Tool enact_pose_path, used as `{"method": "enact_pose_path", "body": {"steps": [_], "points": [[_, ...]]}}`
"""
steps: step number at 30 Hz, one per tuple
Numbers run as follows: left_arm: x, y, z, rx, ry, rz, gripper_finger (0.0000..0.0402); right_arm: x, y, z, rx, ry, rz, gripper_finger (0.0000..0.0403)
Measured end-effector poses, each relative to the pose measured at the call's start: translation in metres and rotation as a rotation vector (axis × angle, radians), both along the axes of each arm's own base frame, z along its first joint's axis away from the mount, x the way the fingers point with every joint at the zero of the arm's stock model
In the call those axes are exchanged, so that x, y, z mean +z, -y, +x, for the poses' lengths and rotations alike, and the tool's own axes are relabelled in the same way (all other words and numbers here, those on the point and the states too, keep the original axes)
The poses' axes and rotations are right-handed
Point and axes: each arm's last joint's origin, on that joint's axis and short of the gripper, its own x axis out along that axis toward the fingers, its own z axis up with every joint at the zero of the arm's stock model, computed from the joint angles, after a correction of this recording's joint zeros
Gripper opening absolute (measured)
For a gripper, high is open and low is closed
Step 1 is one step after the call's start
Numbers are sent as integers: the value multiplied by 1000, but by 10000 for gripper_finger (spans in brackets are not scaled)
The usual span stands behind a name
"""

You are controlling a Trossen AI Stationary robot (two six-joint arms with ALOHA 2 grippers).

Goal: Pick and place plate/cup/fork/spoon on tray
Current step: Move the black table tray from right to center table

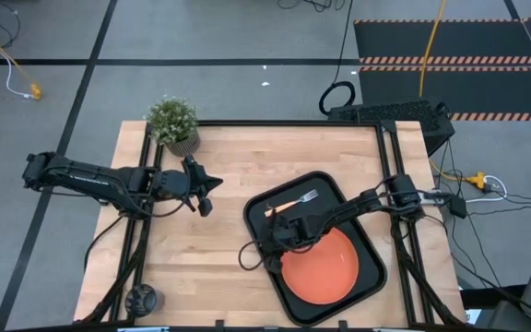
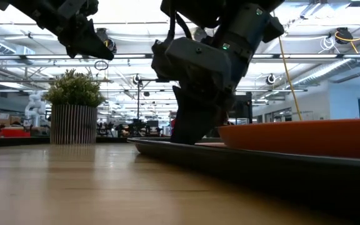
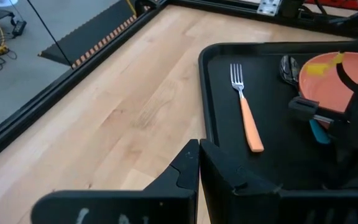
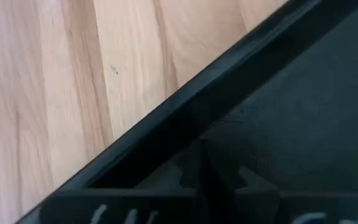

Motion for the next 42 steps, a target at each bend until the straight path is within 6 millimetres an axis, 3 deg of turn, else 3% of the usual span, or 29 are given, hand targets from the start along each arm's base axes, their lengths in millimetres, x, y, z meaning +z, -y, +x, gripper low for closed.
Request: {"method": "enact_pose_path", "body": {"steps": [5, 10, 17, 23, 27, 32, 37, 42], "points": [[0, 0, 0, -1, 0, 1, 17, 12, 0, 6, 25, 25, -76, 0], [-1, 0, 0, 0, -9, 2, 17, 50, 6, -3, -15, 30, -195, 0], [-2, 1, -1, -1, -19, -3, 17, 93, 33, -56, -256, -213, -237, 0], [-2, 6, -1, -42, -23, -2, 17, 105, 51, -113, -472, -282, -226, 10], [-2, 8, -1, -59, -21, -4, 17, 98, 66, -154, -560, -258, -187, 48], [-2, 10, -1, -81, -28, 20, 17, 76, 82, -196, -625, -197, -102, 128], [2, 10, 1, -90, 6, 33, 17, 58, 92, -212, -635, -116, -42, 192], [2, 10, 2, -90, 16, 32, 17, 36, 98, -226, -644, -257, -60, 199]]}}
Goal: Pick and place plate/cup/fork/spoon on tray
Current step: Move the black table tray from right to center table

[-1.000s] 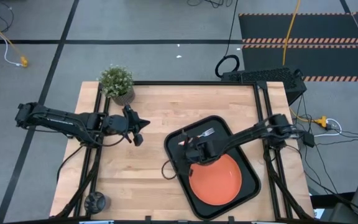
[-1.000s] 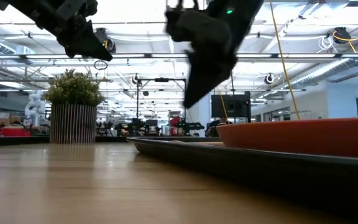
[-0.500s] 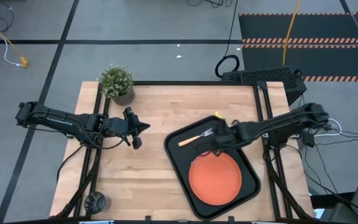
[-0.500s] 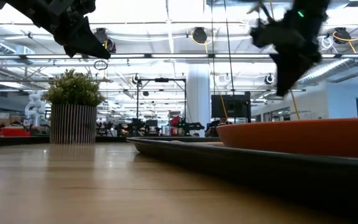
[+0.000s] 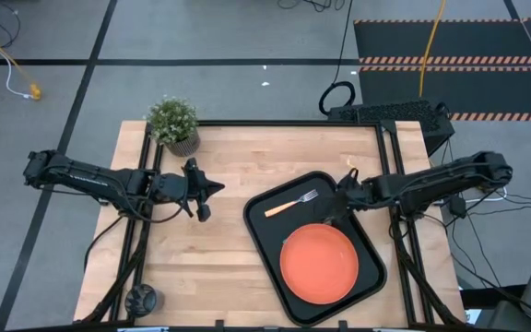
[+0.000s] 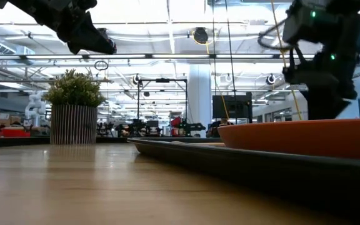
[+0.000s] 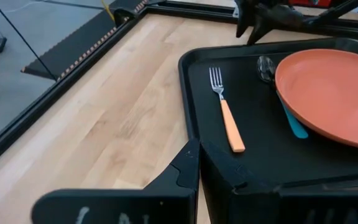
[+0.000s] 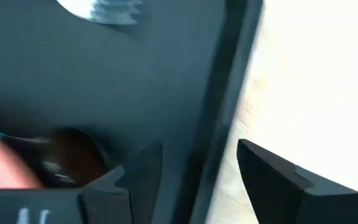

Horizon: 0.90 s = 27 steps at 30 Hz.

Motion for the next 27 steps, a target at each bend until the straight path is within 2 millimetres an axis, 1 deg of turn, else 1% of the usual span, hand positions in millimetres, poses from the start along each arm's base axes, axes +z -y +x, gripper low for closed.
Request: {"method": "enact_pose_path", "body": {"steps": [2, 5, 9, 13, 18, 21, 27], "points": [[-1, 0, 0, 1, -6, -1, 17, -7, 1, -3, 1, -44, 4, 193], [-4, 0, 0, 1, -2, -1, 17, -11, 2, -5, 29, -71, -6, 183], [-12, 0, -1, 1, -1, 0, 17, -14, 4, -6, 54, -68, -8, 170], [-15, -2, -1, 11, -4, 1, 17, -21, 3, -7, 85, -56, 41, 153], [-15, -3, -1, 14, -1, 0, 17, -28, 3, -9, 90, -44, 57, 119], [-15, -3, -1, 13, -1, 1, 17, -29, 3, -8, 108, -36, 51, 95], [-15, -3, -1, 13, -1, 0, 17, -26, 6, 1, 181, 47, 4, 49]]}}
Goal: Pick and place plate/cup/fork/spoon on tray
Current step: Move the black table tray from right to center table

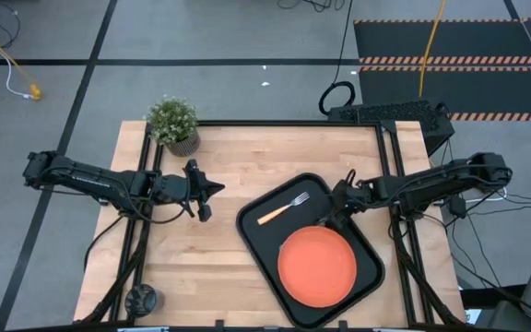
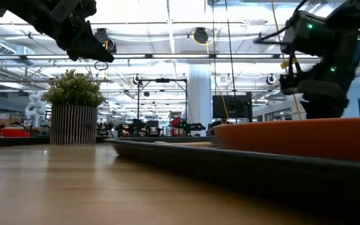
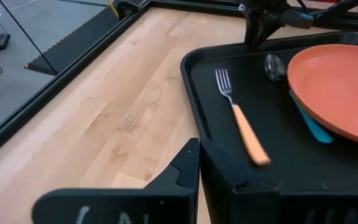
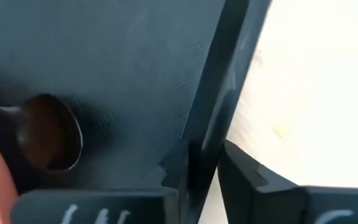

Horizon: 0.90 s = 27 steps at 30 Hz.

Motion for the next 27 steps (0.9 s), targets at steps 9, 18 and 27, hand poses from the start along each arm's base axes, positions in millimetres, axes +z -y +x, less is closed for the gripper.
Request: {"method": "enact_pose_path", "body": {"steps": [9, 18, 27], "points": [[0, 0, 0, 0, 0, 0, 17, -5, 16, 19, 101, 84, -59, 38], [0, -1, 0, 12, 1, 5, 17, -19, 35, 57, 227, 161, -72, 37], [0, -4, 0, 26, -3, 5, 17, -3, 60, 122, 418, 176, -161, 36]]}}
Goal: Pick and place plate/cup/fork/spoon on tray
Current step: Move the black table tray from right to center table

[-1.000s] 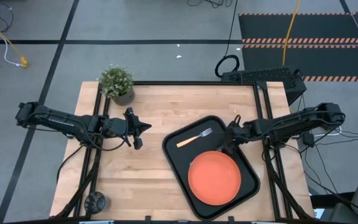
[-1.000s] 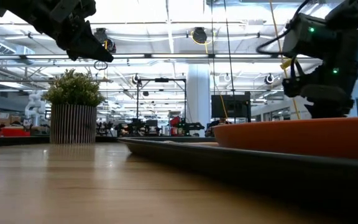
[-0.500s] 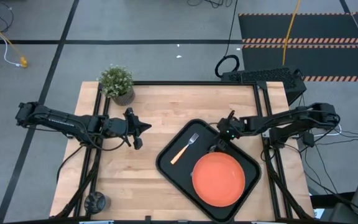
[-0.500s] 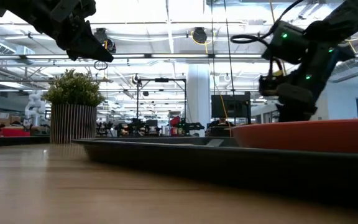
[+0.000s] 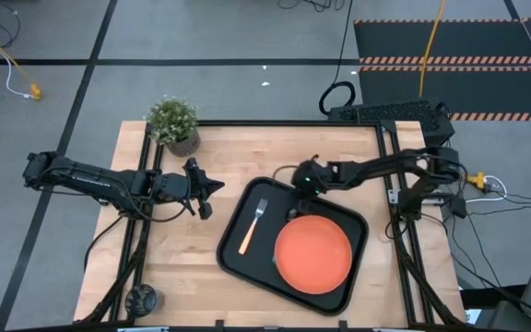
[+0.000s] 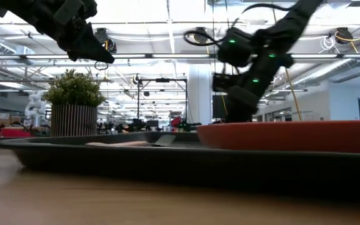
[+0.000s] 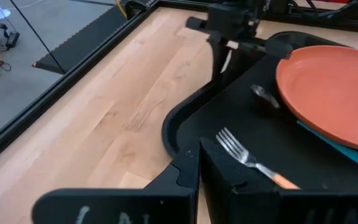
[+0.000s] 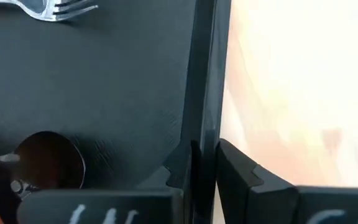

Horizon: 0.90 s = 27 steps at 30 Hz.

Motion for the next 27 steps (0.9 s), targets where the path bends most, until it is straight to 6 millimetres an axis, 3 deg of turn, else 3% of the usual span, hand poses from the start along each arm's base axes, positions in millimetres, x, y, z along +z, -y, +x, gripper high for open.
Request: {"method": "enact_pose_path", "body": {"steps": [8, 15, 27], "points": [[-1, 0, -1, 3, -13, -3, 17, -4, 19, 52, 138, -43, -50, 36], [-5, 0, -3, 26, -50, -34, 17, -9, 36, 83, 224, -35, -58, 36], [-8, -1, -5, -19, -112, 31, 17, -1, 62, 91, 231, 2, -80, 36]]}}
